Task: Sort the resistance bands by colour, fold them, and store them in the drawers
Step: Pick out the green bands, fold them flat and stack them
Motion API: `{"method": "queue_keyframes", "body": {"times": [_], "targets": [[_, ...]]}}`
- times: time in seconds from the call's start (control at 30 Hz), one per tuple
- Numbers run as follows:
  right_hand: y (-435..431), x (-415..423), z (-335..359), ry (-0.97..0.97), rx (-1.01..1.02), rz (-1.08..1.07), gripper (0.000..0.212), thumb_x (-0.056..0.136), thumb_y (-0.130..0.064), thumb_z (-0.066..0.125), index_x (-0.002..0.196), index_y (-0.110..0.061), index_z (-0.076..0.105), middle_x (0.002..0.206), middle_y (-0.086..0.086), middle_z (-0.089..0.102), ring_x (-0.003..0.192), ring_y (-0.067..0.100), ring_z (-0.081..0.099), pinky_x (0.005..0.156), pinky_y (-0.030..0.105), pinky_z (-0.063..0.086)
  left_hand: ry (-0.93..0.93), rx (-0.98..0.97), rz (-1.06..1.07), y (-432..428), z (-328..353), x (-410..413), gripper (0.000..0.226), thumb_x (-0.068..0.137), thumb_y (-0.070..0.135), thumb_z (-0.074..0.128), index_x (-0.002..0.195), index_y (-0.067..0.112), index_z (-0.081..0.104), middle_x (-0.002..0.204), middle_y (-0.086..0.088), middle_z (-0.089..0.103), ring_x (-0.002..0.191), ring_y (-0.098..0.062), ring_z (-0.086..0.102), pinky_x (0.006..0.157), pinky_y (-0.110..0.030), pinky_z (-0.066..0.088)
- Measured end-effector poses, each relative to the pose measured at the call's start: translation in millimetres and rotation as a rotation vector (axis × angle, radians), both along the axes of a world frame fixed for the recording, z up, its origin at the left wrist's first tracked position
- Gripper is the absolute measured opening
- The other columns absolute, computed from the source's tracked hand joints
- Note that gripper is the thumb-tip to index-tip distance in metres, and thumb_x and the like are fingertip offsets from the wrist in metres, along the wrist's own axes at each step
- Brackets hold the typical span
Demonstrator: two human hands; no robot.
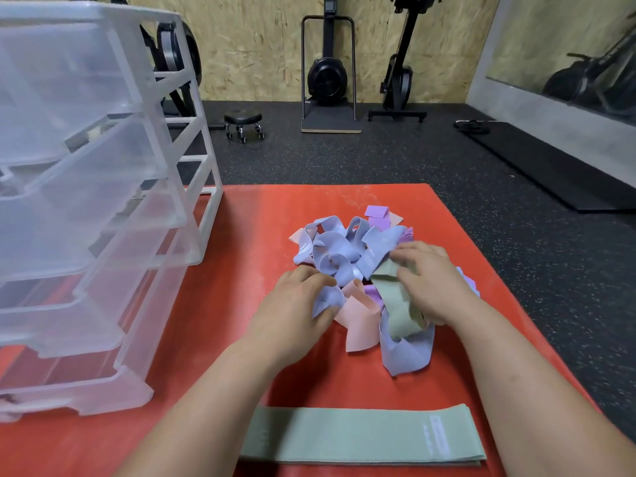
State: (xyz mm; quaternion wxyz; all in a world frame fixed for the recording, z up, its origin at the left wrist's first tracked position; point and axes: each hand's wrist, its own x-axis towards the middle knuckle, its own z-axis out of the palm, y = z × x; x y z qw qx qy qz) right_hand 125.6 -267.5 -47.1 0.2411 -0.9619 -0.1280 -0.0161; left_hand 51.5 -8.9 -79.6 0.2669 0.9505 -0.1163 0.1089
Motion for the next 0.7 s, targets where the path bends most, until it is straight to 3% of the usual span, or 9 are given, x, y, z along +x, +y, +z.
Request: {"method": "queue_keyframes", "body": {"times": [0.1,0.17,0.23,0.33,0.5,0.57,0.63,0.7], "targets": [[3,-9,29,-0.155,0.298,0.036,0.037,0.092,0.0,0.064,0.12,-0.021,0.076,0.128,-0.015,0.065,0.121,0.007,0.057,0.101,0.013,0.036,-0.024,-0.032,0.002,-2,6,-1,0.041,0.096,0.04,0.067,0.137,0.035,0.06,0.133,0.014,0.055,0.122,-0.017,0.054,0.098,-0.04,0.051],[4,-19,43,-0.245,0.409,0.073,0.033,0.088,-0.001,0.073,0.111,-0.023,0.08,0.118,-0.015,0.071,0.11,0.001,0.066,0.097,0.015,0.045,-0.04,-0.061,-0.006,-4,12,-2,0.041,0.095,0.037,0.066,0.136,0.034,0.06,0.133,0.014,0.056,0.121,-0.017,0.055,0.097,-0.039,0.051],[5,-26,44,-0.293,0.357,0.055,0.029,0.083,-0.007,0.081,0.104,-0.027,0.081,0.104,-0.014,0.073,0.094,0.004,0.07,0.087,0.021,0.052,-0.055,-0.095,-0.018,-8,18,-4,0.04,0.096,0.036,0.065,0.136,0.033,0.061,0.135,0.015,0.058,0.123,-0.016,0.056,0.099,-0.039,0.05],[0,-29,31,-0.314,0.118,-0.039,0.025,0.079,-0.017,0.085,0.098,-0.032,0.078,0.086,-0.011,0.067,0.076,0.013,0.065,0.075,0.032,0.051,-0.05,-0.128,-0.018,-14,23,-8,0.04,0.098,0.037,0.068,0.137,0.033,0.06,0.14,0.016,0.058,0.125,-0.015,0.057,0.1,-0.038,0.05],[-6,-33,43,-0.454,0.126,-0.092,0.009,0.088,-0.024,0.081,0.097,-0.026,0.08,0.087,-0.005,0.068,0.081,0.02,0.066,0.08,0.04,0.055,-0.031,-0.152,-0.015,-17,23,-10,0.041,0.098,0.038,0.067,0.137,0.033,0.056,0.14,0.014,0.057,0.124,-0.017,0.058,0.098,-0.043,0.052],[-9,-32,45,-0.42,0.098,-0.116,0.006,0.088,-0.027,0.08,0.093,-0.03,0.078,0.089,-0.006,0.063,0.082,0.02,0.063,0.08,0.039,0.053,-0.03,-0.151,-0.009,-18,23,-11,0.04,0.098,0.039,0.067,0.137,0.033,0.057,0.138,0.013,0.057,0.123,-0.017,0.059,0.098,-0.044,0.052],[-11,-31,46,-0.321,0.072,-0.124,0.007,0.087,-0.032,0.081,0.089,-0.037,0.076,0.093,-0.006,0.057,0.086,0.017,0.06,0.079,0.033,0.048,-0.038,-0.156,-0.015,-19,22,-11,0.039,0.098,0.039,0.067,0.135,0.032,0.059,0.138,0.012,0.058,0.123,-0.018,0.059,0.097,-0.044,0.052],[-10,-33,51,-0.291,0.205,-0.09,0.008,0.089,-0.031,0.081,0.093,-0.037,0.076,0.101,-0.011,0.061,0.091,0.006,0.061,0.078,0.021,0.045,-0.044,-0.188,-0.023,-21,23,-11,0.039,0.098,0.041,0.065,0.135,0.031,0.06,0.138,0.011,0.059,0.122,-0.016,0.06,0.097,-0.044,0.053]]}}
